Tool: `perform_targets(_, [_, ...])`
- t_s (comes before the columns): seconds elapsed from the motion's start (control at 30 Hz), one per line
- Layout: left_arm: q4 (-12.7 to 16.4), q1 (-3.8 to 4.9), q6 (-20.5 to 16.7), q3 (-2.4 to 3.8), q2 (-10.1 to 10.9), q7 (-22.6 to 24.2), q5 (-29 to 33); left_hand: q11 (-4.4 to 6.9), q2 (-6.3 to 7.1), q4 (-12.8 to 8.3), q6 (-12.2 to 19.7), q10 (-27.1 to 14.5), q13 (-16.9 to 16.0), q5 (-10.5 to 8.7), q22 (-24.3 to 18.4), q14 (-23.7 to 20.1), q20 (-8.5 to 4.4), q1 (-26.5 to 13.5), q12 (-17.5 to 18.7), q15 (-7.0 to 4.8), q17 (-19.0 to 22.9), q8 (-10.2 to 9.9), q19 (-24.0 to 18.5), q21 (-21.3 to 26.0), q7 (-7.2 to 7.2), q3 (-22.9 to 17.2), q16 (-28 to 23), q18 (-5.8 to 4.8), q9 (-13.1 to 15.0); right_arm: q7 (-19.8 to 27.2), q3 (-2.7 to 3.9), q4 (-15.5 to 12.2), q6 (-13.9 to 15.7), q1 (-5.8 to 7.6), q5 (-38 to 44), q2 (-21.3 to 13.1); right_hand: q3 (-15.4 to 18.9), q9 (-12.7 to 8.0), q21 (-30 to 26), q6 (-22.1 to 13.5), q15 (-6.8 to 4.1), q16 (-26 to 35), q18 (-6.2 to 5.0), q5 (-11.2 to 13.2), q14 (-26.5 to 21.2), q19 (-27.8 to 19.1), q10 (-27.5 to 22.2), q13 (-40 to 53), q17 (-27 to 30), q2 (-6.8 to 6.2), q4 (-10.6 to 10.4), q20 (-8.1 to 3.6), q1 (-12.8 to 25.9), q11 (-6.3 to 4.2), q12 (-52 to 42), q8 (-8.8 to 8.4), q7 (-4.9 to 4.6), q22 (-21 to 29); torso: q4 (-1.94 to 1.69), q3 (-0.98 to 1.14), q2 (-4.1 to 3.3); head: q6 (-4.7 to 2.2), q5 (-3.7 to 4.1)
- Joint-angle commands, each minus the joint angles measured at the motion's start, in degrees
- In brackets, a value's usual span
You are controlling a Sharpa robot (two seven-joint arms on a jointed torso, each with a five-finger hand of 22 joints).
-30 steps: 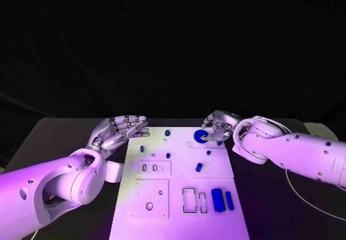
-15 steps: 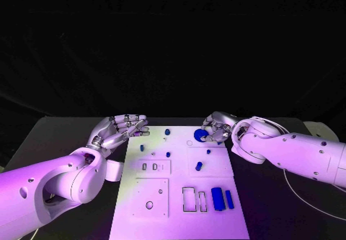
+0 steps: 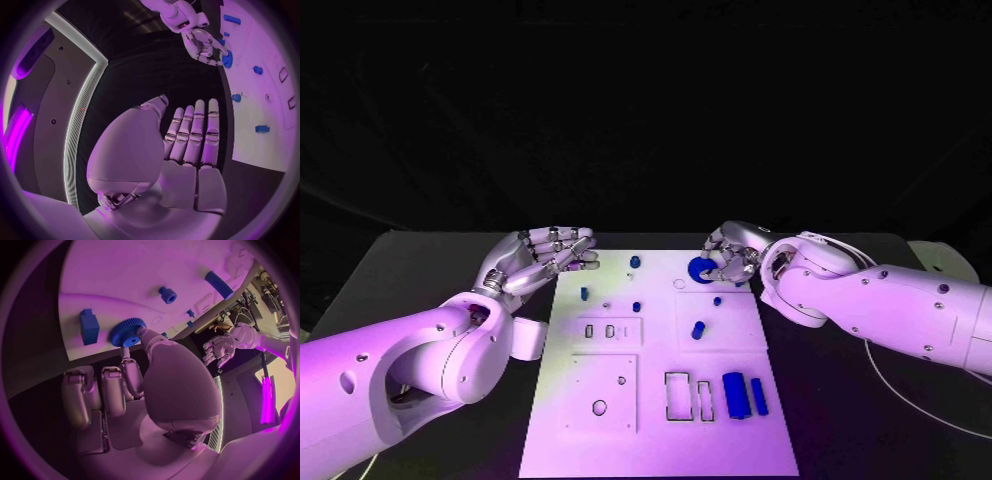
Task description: Assemble the parts on the task board
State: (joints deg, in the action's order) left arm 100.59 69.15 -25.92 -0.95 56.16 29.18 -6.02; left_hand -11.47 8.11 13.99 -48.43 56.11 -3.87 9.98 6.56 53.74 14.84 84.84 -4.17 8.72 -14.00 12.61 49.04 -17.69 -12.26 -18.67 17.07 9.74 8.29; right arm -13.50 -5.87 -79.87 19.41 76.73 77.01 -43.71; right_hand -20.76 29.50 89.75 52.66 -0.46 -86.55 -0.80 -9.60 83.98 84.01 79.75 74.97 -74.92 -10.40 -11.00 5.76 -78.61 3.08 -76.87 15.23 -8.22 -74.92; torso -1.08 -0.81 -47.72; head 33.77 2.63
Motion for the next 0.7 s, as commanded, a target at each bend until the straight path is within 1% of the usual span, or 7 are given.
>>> perform_targets(0.03, [0.1,0.07,1.0,0.05,0.0,0.2,0.1,0.07,0.02,0.0,0.5,-0.4,0.0,-0.29,-0.1,-0.4,0.1,0.0,0.2,0.02,-0.1,-0.2,0.4,-0.1,-2.16,-0.3,-0.3,0.75,-0.1,-1.8,-0.23,-0.4,1.0,-0.41,5.8,0.0,-0.7,0.9,0.2,1.6,-0.72,-0.3,0.8,0.2,4.4,6.0,0.2,2.9,-7.1,0.3,0.1,-0.51,-0.6,-0.39,-0.3,0.86,0.94,-15.1,0.0,0.0,-0.01,0.01,0.02])
perform_targets(0.17, [0.1,0.07,1.0,0.05,0.0,0.2,0.1,0.07,-0.06,0.0,0.5,-0.4,0.0,-0.27,-0.1,-0.4,0.11,0.0,0.2,0.03,-0.1,-0.2,0.4,-0.1,-2.16,-0.3,-0.3,0.75,-0.1,-2.3,-0.23,-1.0,2.0,-0.56,8.4,0.0,-1.6,1.2,0.2,2.6,-1.14,-0.3,0.8,0.2,4.4,6.0,0.5,3.2,-7.2,0.18,0.3,-0.91,-0.6,-0.87,-0.6,1.67,1.49,-15.1,-0.02,0.0,-0.01,-0.01,0.03])
perform_targets(0.27, [0.1,0.07,1.0,0.05,0.0,0.1,0.1,0.07,-0.06,0.0,0.5,-0.4,0.0,-0.27,-0.1,-0.4,0.11,0.0,0.2,0.03,-0.1,-0.2,0.4,-0.1,-2.16,-0.3,-0.3,0.75,-0.1,-2.5,-0.23,-1.4,3.1,-0.66,9.9,-0.1,-1.8,1.3,0.2,2.8,-1.24,-0.3,0.8,0.2,4.4,6.0,0.6,3.4,-7.2,0.14,0.4,-1.01,-0.6,-0.98,-0.8,1.84,1.6,-15.1,-0.01,0.01,0.0,0.02,0.05])
perform_targets(0.43, [0.0,0.07,0.9,0.05,0.0,0.1,0.1,0.07,-0.1,0.0,0.5,-0.4,0.0,-0.27,-0.1,-0.4,0.11,0.0,0.2,0.03,-0.1,-0.2,0.4,-0.1,-2.16,-0.4,-0.3,0.75,-0.1,-2.0,-0.23,-2.4,7.0,-0.77,11.8,-0.1,-2.6,1.4,0.2,2.7,-1.43,-0.4,0.8,-0.6,4.5,6.0,0.9,3.7,-7.4,0.03,0.7,-1.25,-0.6,-1.12,-1.0,1.95,1.7,-15.1,-0.03,0.03,0.0,-0.08,0.05])
perform_targets(0.57, [-0.1,0.07,0.9,0.05,-0.1,0.1,0.1,0.07,-0.1,0.0,0.5,-0.4,0.0,-0.27,-0.1,-0.4,0.11,0.0,0.2,0.03,-0.1,-0.2,0.4,-0.1,-2.16,-0.4,-0.3,0.75,-0.1,-1.5,-0.19,-4.1,10.0,-0.78,13.6,-0.4,-2.8,1.4,0.2,2.7,-1.45,-0.4,0.8,-0.8,4.5,6.0,1.1,3.9,-7.5,-0.04,0.7,-1.29,-0.5,-1.13,-1.2,1.98,1.7,-15.1,-0.04,0.02,0.02,-0.21,-0.04])
perform_targets(0.7, [-0.1,0.07,0.9,0.05,-0.2,0.1,0.1,0.07,-0.1,0.0,0.5,-0.4,0.0,-0.27,-0.1,-0.4,0.11,0.0,0.2,0.03,-0.1,-0.2,0.4,-0.1,-2.16,-0.4,-0.3,0.75,-0.1,-1.6,-0.06,-6.7,11.6,-0.56,15.4,-0.6,-3.1,1.3,0.2,2.5,-1.46,-0.4,0.8,-1.3,4.5,6.0,1.1,3.9,-7.4,-0.3,0.7,-1.34,-0.2,-1.11,-1.2,1.87,1.65,-15.1,-0.02,-0.01,0.0,-0.28,-0.14])
